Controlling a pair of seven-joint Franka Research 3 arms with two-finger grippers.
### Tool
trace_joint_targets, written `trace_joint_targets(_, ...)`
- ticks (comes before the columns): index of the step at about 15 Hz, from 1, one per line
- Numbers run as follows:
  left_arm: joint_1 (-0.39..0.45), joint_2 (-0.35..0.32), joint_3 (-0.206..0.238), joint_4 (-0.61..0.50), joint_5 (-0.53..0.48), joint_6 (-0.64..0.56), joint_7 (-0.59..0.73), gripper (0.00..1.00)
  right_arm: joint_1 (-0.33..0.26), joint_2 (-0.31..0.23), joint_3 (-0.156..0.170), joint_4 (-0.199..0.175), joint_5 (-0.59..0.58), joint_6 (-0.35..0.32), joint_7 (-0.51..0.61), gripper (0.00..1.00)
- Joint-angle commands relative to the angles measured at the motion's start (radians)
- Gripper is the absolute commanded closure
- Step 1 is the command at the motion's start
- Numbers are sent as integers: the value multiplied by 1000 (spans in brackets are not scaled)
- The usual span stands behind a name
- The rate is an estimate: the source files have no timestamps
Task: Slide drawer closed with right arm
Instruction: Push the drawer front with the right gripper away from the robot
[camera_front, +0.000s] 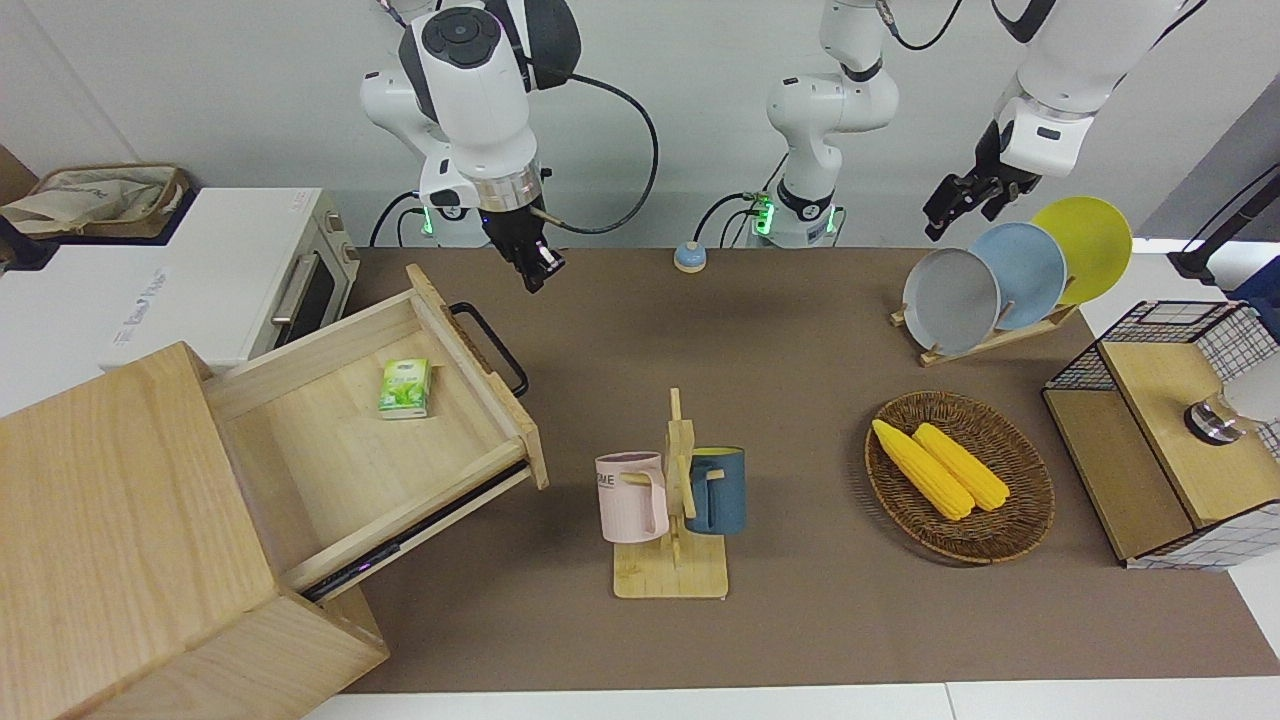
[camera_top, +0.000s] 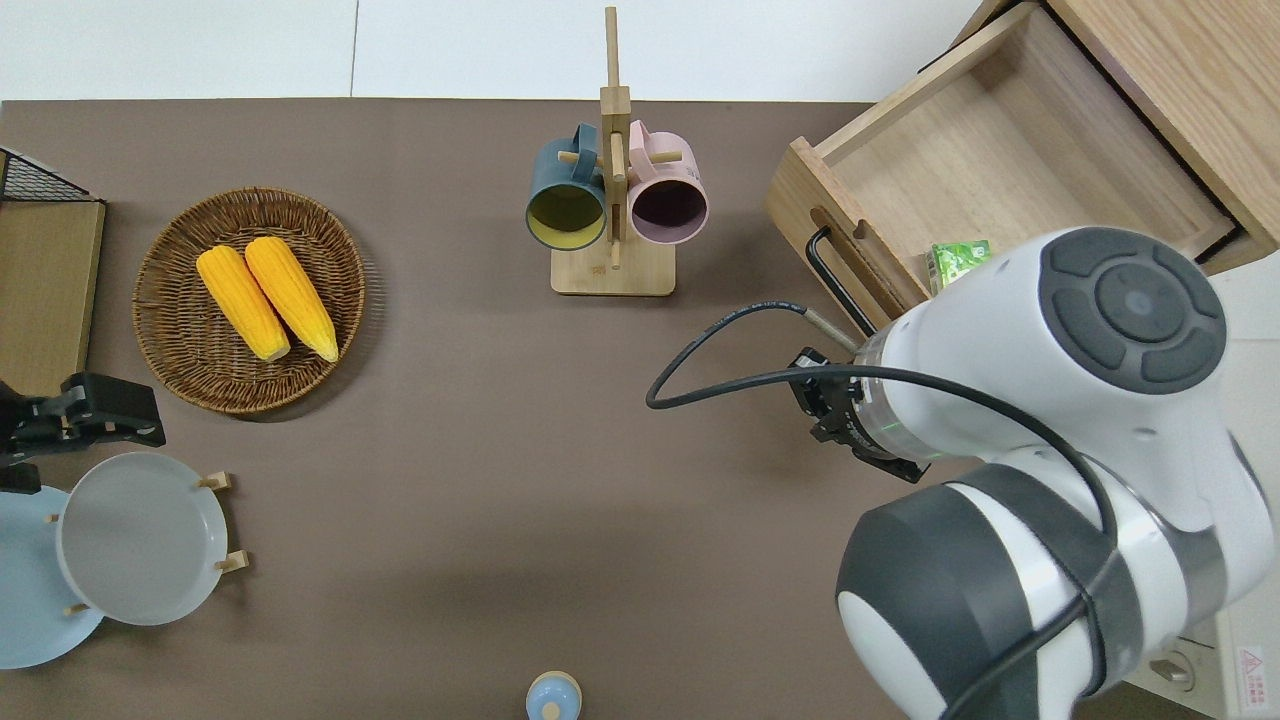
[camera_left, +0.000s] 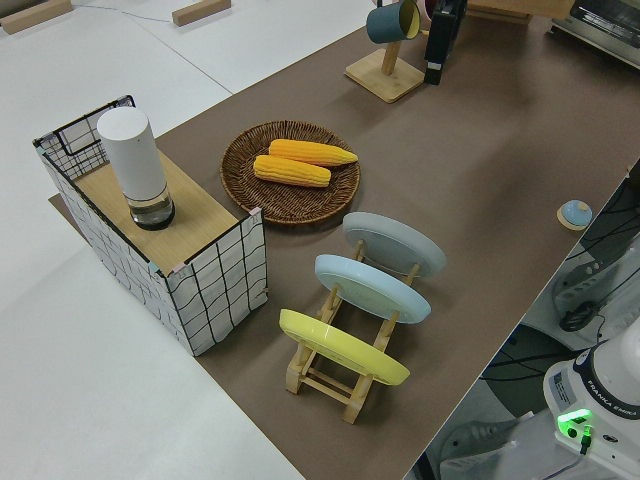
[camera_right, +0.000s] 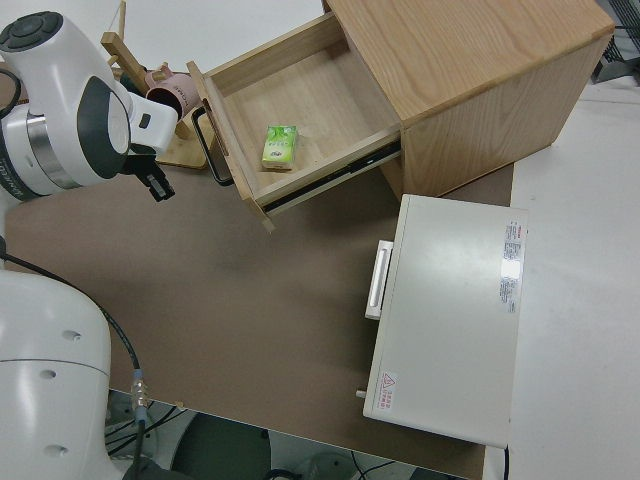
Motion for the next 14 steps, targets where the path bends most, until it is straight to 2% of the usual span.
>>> trace_joint_targets(1,-4,-8,5,0,-4,-2,10,7,21,59,-2,-14,-32,82,31,1000)
trace_joint_targets(3,-4,-8,5,0,-4,-2,10,7,35,94,-2,-11,-73,101,41,1000)
trace_joint_targets(7,-4,-8,5,0,-4,-2,10,7,38,137,-19,-1,-113,190,44,1000)
trace_joint_targets(9,-4,-8,5,0,-4,-2,10,7,37,145,-19,7,-135,201,44,1000)
trace_joint_targets(12,-4,-8,5,0,-4,-2,10,7,24,174,-21,52,-148,201,41,1000)
trace_joint_targets(14,-4,-8,5,0,-4,-2,10,7,17,182,-21,59,-165,204,31,1000)
